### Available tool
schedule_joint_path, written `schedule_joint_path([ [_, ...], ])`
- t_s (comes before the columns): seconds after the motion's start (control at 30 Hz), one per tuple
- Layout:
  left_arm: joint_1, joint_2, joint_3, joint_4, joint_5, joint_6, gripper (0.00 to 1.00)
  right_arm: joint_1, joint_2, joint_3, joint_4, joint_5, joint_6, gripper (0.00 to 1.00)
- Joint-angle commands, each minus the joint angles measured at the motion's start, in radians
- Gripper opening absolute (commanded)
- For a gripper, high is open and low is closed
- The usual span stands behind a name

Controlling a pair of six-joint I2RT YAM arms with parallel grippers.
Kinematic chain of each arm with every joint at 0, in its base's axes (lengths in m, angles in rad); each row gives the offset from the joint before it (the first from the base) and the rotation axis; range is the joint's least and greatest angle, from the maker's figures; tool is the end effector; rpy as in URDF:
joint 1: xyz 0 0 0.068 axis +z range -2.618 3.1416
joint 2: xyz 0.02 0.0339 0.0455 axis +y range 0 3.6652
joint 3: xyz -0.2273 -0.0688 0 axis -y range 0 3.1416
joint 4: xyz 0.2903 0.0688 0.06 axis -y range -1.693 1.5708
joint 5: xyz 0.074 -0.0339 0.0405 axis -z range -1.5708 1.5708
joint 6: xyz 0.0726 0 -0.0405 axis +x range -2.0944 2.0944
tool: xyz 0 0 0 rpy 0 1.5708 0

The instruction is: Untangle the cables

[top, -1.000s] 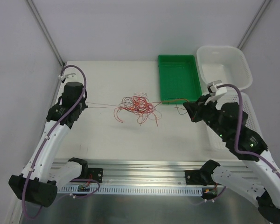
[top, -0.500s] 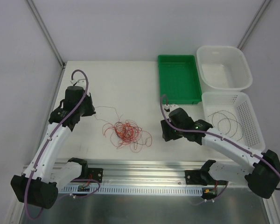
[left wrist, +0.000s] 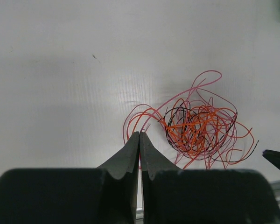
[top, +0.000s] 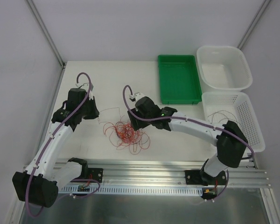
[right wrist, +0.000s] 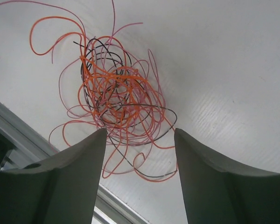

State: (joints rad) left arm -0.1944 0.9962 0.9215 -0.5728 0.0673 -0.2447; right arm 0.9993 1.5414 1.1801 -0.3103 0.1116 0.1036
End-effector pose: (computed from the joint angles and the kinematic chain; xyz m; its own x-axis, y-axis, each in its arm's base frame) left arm 0.3005 -0.0641 0.2541 -0.6336 -0.1216 -0.7640 0.0947 0.9680 -0.2326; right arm 0.2342 0.3493 0.2033 -0.4163 -0.4574 -0.7858 -0.7497 0.6617 0.0120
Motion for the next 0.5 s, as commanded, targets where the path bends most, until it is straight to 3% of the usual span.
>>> schedule_joint_path([
  [0.0,0.006,-0.013,-0.003,0.022,-0.014,0.007,0.00,0.009,0.124,0.068,0.053,-0.049,-0.008,0.64],
  [0.23,0.004,-0.022,-0.007,0.022,-0.049,0.005,0.00,0.013,0.318,0.108,0.094,-0.088,0.004,0.62],
  [0.3,0.004,-0.022,-0.007,0.022,-0.052,0.005,0.00,0.012,0.345,0.105,0.108,-0.090,0.007,0.56],
  [0.4,0.006,-0.025,-0.009,0.021,-0.061,0.008,0.00,0.007,0.339,0.105,0.088,-0.052,-0.007,0.36],
  [0.43,0.006,-0.031,-0.009,0.021,-0.089,0.012,0.00,0.004,0.315,0.104,0.079,-0.032,-0.015,0.22],
  [0.47,0.006,-0.034,-0.009,0.021,-0.101,0.010,0.00,-0.001,0.300,0.104,0.070,-0.021,-0.022,0.16],
])
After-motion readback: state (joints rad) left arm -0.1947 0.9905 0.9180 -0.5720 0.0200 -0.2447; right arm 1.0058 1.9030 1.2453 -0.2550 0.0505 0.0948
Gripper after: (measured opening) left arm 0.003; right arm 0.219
